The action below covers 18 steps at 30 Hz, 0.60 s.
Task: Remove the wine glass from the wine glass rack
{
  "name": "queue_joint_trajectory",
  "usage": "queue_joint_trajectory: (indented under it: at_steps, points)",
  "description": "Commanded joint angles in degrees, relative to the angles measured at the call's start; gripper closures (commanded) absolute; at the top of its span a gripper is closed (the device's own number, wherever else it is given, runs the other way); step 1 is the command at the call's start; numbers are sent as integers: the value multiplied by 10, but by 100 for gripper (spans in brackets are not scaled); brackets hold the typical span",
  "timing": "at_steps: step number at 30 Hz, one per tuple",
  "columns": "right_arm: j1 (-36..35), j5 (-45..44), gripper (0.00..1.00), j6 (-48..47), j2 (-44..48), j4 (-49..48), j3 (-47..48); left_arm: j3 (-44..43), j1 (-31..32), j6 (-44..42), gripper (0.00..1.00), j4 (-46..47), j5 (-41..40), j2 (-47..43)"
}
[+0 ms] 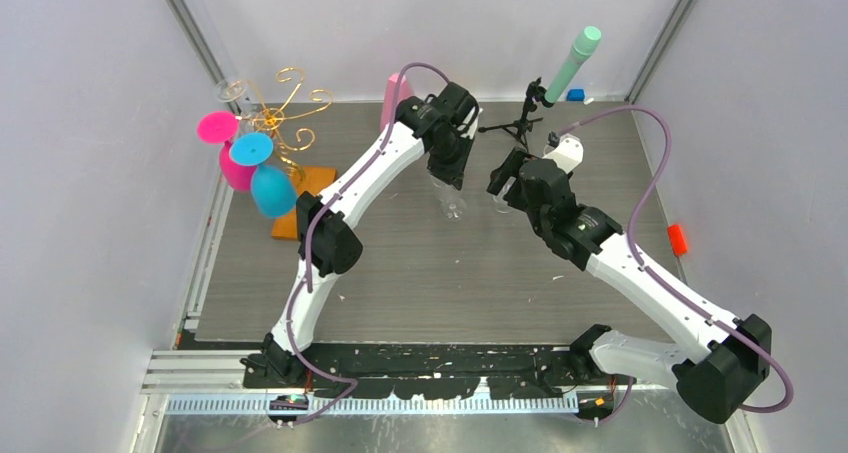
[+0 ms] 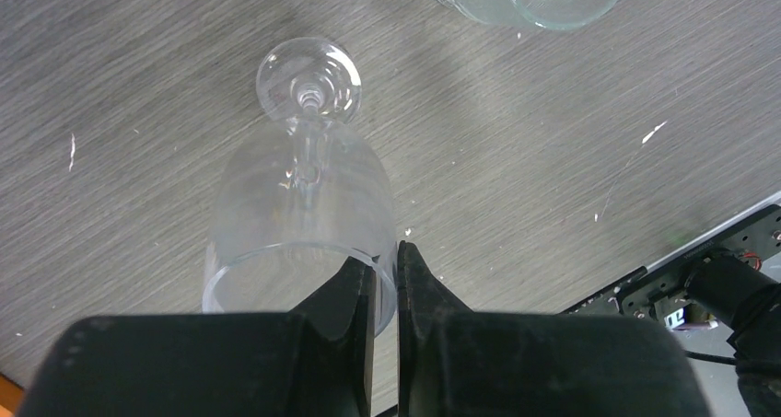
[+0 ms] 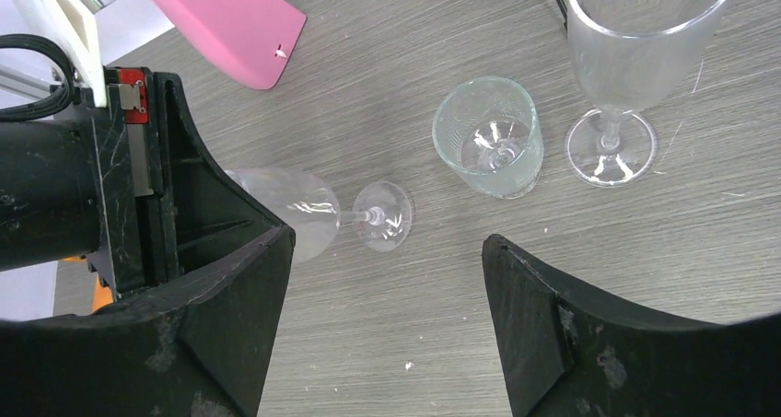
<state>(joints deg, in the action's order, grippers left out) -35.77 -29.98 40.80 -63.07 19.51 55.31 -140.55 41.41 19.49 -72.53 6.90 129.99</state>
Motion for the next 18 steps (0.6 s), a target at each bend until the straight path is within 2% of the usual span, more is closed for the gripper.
queue_joint_trajectory:
  at_steps: [1,3,13,18]
  points:
    - [3,-20,20,11,25,-2,5,-33,1,7,91,31,4,-1]
    - [3,-17,20,13,24,-1,5,-33,1,9,90,38,1,1]
    - [3,-9,20,16,20,-1,4,-44,1,12,74,53,-1,6]
    - [3,-8,20,16,21,0,5,-55,0,13,62,68,7,-14]
